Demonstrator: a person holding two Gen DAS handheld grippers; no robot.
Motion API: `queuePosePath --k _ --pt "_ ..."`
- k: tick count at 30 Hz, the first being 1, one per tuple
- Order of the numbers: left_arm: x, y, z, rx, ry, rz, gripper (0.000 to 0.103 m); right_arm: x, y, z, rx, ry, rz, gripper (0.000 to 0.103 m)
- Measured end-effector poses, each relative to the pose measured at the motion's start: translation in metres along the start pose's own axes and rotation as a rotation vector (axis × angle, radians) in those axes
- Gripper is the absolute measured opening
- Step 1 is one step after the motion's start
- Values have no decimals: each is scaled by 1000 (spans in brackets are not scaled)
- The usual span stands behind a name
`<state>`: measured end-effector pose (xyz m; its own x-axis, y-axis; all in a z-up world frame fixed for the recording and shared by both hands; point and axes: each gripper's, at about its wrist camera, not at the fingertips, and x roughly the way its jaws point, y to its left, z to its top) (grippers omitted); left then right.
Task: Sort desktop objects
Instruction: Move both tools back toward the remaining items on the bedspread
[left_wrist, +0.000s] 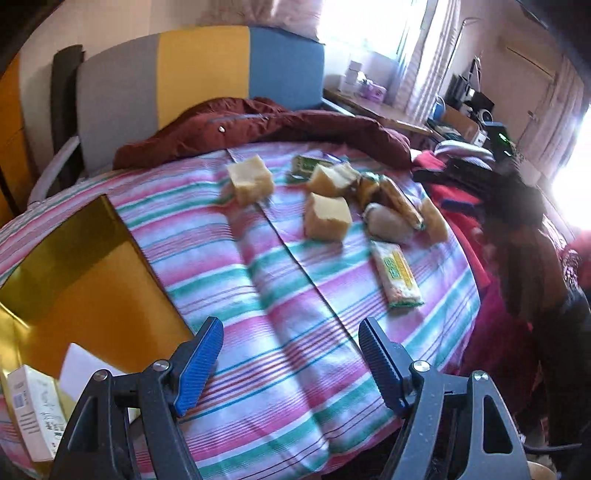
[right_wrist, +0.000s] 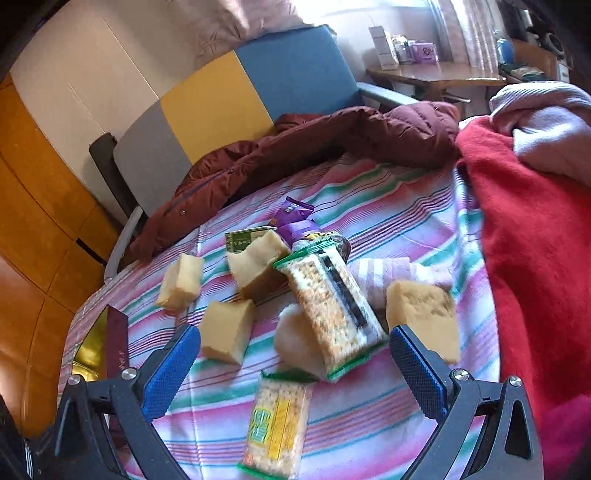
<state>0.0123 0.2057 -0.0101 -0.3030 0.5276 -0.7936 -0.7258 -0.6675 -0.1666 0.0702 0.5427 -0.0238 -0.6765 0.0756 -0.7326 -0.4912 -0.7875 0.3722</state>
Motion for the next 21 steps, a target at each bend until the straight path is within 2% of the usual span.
queuePosePath --k 6,10,14,17,21 --pt "19 -1 -2 -6 56 -22 77 34 -13 18 -19 38 -26 103" --pt "32 0 0 -18 84 -35 77 42 -20 19 -13 45 5 103" --pt "47 -6 7 -15 106 -54 77 44 -16 17 -40 52 -3 103" --pt "61 -17 16 4 118 -78 77 41 -18 17 -26 37 6 103" --pt "78 -45 32 63 125 -113 77 29 -29 23 38 -25 26 103"
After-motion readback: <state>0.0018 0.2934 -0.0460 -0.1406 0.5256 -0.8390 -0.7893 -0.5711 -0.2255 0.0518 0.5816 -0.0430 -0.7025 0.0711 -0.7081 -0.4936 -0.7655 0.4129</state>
